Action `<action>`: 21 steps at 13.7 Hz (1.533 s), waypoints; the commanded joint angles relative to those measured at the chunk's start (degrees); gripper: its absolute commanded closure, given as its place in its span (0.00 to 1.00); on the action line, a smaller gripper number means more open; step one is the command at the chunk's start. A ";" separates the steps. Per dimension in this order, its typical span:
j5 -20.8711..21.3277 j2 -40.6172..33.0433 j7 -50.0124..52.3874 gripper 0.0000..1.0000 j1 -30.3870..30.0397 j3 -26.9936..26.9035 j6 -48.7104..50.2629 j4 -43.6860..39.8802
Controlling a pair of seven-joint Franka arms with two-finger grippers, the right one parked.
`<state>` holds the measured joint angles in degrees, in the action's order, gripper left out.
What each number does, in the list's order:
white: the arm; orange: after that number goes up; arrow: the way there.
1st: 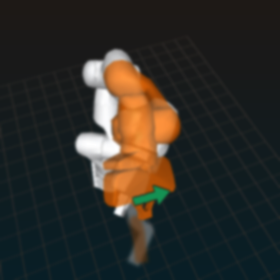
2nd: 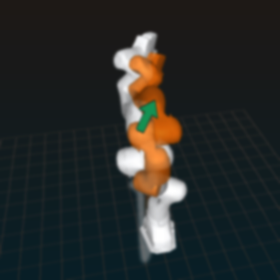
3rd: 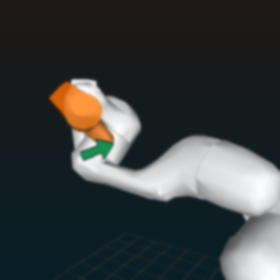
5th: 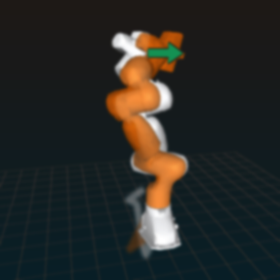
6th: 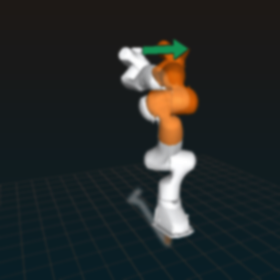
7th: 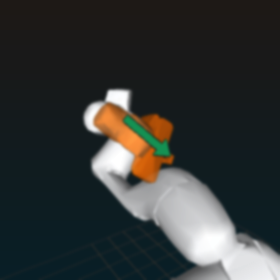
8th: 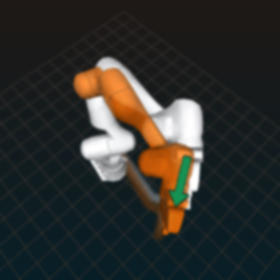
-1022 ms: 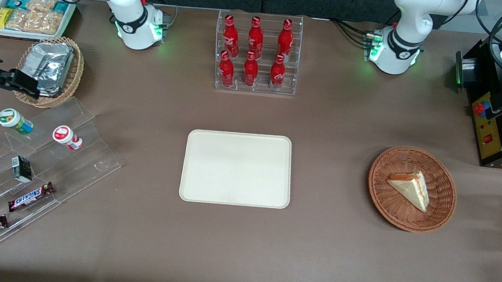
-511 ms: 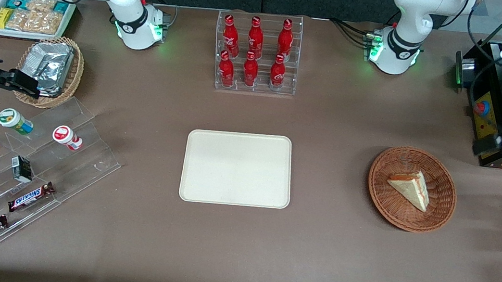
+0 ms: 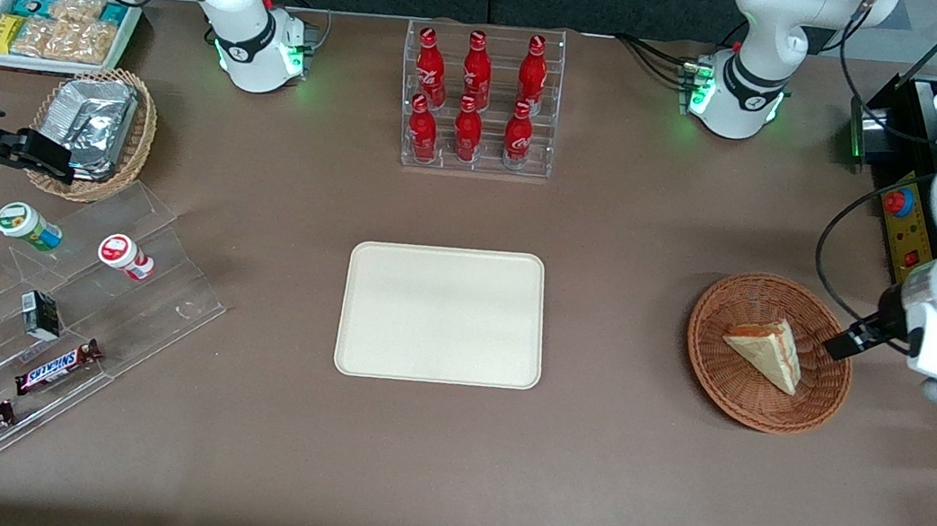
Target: Place sandwich from basket to tray
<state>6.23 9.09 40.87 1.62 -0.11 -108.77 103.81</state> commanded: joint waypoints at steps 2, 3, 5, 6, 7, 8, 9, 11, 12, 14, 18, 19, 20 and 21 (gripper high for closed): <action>-2.35 -2.94 7.21 0.00 0.31 -0.33 -11.53 11.65; -2.62 -3.37 7.73 0.00 0.31 -0.33 -14.77 14.64; -2.80 -4.08 9.14 0.00 0.22 -0.51 -21.02 19.74; -2.80 -4.34 9.49 0.00 0.22 -0.86 -22.96 21.68; -2.80 -4.43 9.58 0.00 0.22 -1.38 -24.46 22.74; -2.80 -4.26 9.67 0.00 0.22 -1.56 -25.26 23.10; -2.80 -3.91 10.37 0.00 0.22 -1.56 -25.88 23.28; -2.80 -3.12 11.60 0.00 0.22 -1.65 -28.50 24.07; -2.80 -2.50 11.61 0.00 0.22 -1.65 -29.74 24.51; -2.98 -1.62 12.56 0.00 0.22 -1.65 -33.95 26.35; -3.07 -1.44 13.71 0.00 0.22 -1.74 -36.16 29.25; -3.07 -1.18 13.71 0.00 0.22 -1.74 -36.34 29.26; -3.07 -0.92 13.71 0.00 0.22 -1.74 -36.69 29.34; -3.07 -0.65 13.71 0.00 0.22 -1.74 -37.13 29.69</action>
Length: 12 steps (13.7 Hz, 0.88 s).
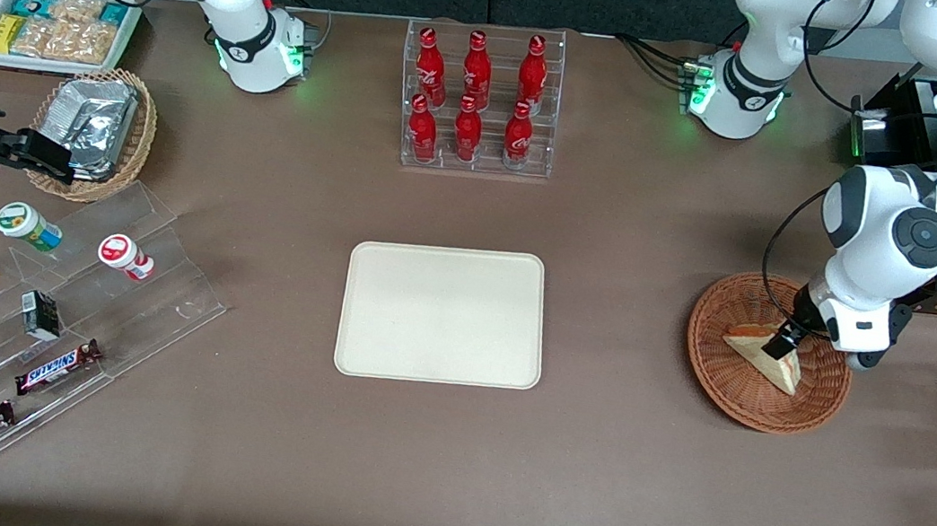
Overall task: Place sandwich from basket to tray
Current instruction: 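Lower the open left gripper onto the wrapped sandwich in the basket, then close the left gripper on the sandwich and lift it from the basket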
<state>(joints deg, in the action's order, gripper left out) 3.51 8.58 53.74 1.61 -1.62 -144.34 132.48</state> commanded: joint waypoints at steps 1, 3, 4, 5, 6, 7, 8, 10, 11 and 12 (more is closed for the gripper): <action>-0.35 0.03 0.84 0.00 0.32 -0.23 -2.78 1.63; -0.35 1.17 1.98 0.00 0.32 -0.23 -4.02 1.99; -0.35 1.70 2.07 0.00 0.32 -0.23 -4.71 2.08; -0.35 2.31 2.07 0.00 0.32 -0.23 -5.33 2.08; -0.35 2.75 2.16 0.00 0.32 -0.14 -5.95 2.08; -0.35 2.93 2.25 0.00 0.32 -0.23 -6.39 2.08; -0.35 3.28 2.51 0.00 0.32 -0.23 -6.48 2.08; -0.44 3.63 4.95 0.30 0.41 -0.14 -7.09 1.64; -0.18 3.55 6.36 0.52 0.49 -0.14 -7.09 1.29; 0.09 3.37 6.55 0.71 0.50 -0.14 -7.01 1.29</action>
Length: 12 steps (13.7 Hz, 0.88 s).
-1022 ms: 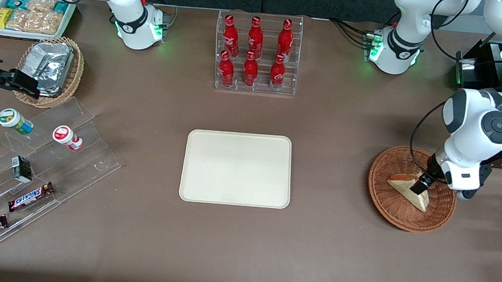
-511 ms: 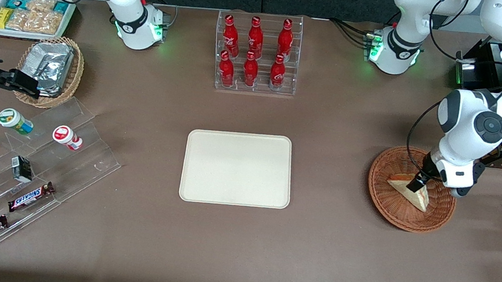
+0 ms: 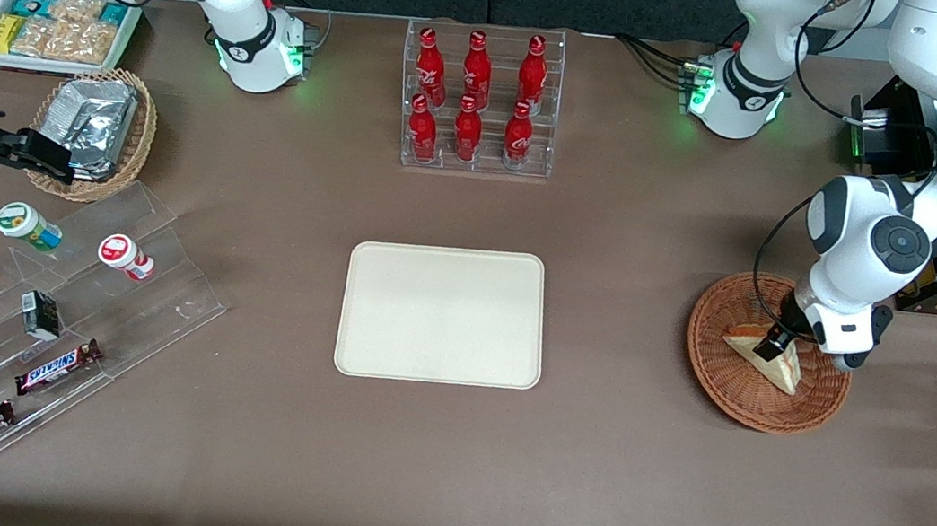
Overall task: Place sandwich from basket to tray
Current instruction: 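Close the left gripper on the sandwich and lift it from the basket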
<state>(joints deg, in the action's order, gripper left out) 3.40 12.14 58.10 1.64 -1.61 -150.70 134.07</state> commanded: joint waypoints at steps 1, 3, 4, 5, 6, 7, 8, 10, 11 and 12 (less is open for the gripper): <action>0.29 -0.45 2.28 0.84 0.47 -0.15 -0.65 -0.30; 0.29 -1.15 2.28 0.89 0.65 -0.06 -0.21 -0.65; 0.38 -1.68 2.10 0.89 0.74 -0.06 0.40 -0.74; 0.72 -2.55 1.84 0.89 0.91 0.02 2.32 -1.08; 0.82 -3.34 1.84 0.89 1.09 0.20 4.86 -2.31; 0.82 -4.31 1.92 0.89 1.18 0.29 7.93 -3.80; 0.90 -5.45 1.58 0.89 1.35 0.81 12.23 -5.73; 2.30 -7.39 1.22 0.88 2.66 2.30 22.06 -10.90; 4.14 -8.00 1.31 0.88 4.15 2.92 27.42 -13.89; 4.77 -8.10 1.31 0.88 6.17 3.19 32.00 -17.05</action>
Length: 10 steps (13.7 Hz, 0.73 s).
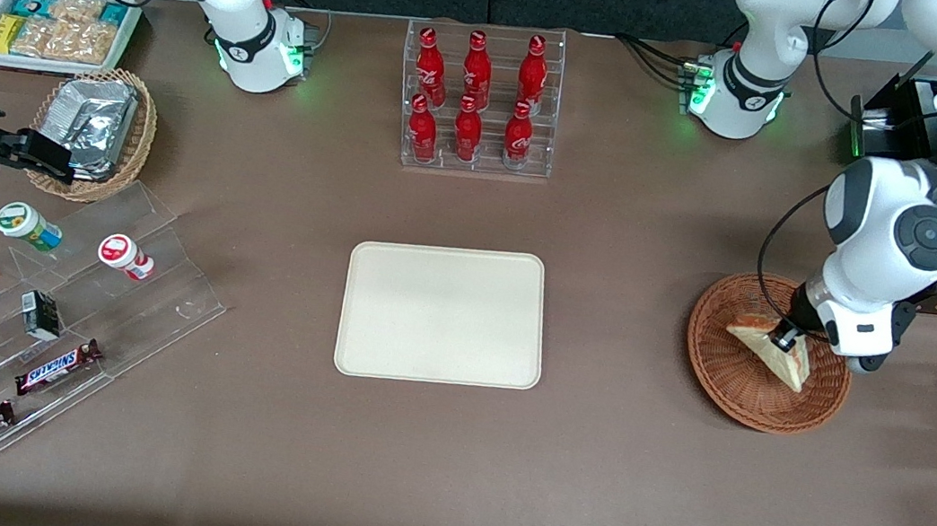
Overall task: Place sandwich from basket to tray
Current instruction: 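Close the left gripper on the sandwich and lift it from the basket, then carry the held sandwich with the left gripper over the cream tray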
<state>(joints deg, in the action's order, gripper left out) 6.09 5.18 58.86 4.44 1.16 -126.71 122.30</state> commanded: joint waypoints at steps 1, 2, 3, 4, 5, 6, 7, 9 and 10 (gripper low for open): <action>2.17 -0.70 0.55 0.88 5.47 0.78 11.19 -8.28; 2.17 -0.43 0.55 0.88 7.66 0.87 14.10 -10.83; 2.09 -0.43 0.46 0.88 10.04 0.87 14.65 -11.81; 1.39 -0.26 0.98 0.85 11.89 0.87 14.13 -12.52; 1.29 0.79 1.25 0.85 13.65 0.87 14.21 -13.74; 1.29 1.58 1.25 0.85 16.36 0.87 13.95 -14.28; 1.38 2.64 1.34 0.86 18.56 0.87 12.65 -14.80; 1.73 6.58 1.52 0.86 24.44 0.87 10.35 -17.17; 1.82 9.47 1.52 0.86 26.82 0.87 10.35 -19.44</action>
<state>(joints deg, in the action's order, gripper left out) 7.13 9.00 59.62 26.50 2.84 -116.50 108.24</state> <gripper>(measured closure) 0.850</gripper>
